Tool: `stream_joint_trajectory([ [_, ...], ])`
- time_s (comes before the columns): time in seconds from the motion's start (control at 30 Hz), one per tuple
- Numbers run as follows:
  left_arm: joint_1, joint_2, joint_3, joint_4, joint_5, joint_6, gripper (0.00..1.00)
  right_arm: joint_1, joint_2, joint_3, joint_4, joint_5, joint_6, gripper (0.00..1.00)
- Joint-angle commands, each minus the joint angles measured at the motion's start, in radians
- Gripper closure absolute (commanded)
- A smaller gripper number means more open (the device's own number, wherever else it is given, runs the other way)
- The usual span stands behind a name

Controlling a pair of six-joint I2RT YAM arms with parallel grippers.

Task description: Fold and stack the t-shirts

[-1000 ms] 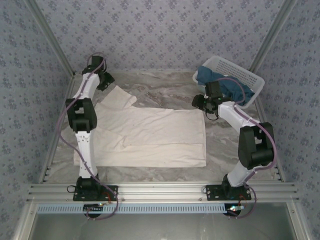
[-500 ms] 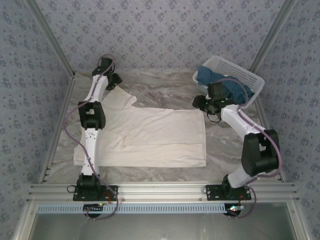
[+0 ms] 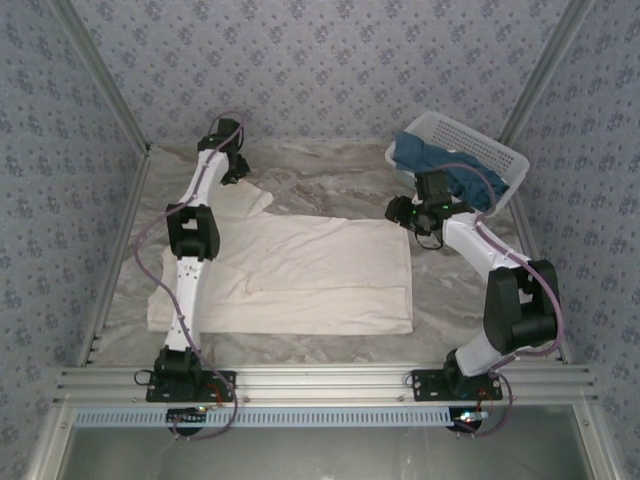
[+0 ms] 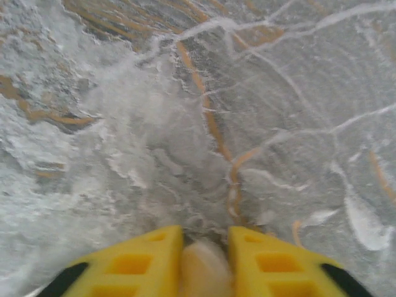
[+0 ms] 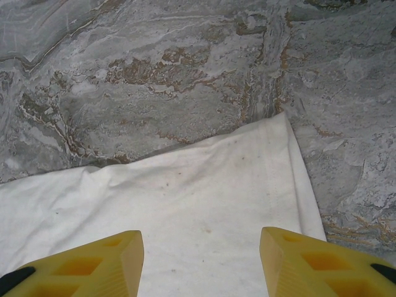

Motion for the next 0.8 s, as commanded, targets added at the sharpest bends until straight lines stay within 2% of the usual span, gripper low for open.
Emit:
stream_joint_trajectory([
  [0.0,-0.009,0.044,0.0,-0.168,0.029,-0.001,0.86,-0.012,-0.011,0.0,-0.022,0.011,0.016,0.46],
  [0.1,-0.009,0.027,0.008,-0.17,0.018,-0.002,1.0,-0.021,0.013,0.014,-0.019,0.029,0.013,0.46],
  [0.3,-0.012,-0.073,0.013,-0.178,-0.006,-0.001,1.0,-0.035,0.158,0.12,-0.063,0.14,0.015,0.48],
  [0.53,-0.015,-0.163,0.002,-0.198,0.073,0.005,1.0,-0.032,0.345,0.274,-0.05,0.21,0.034,0.51],
  [0.77,-0.013,-0.202,-0.011,-0.225,0.109,0.01,1.0,-0.025,0.474,0.364,-0.087,0.219,0.044,0.54],
])
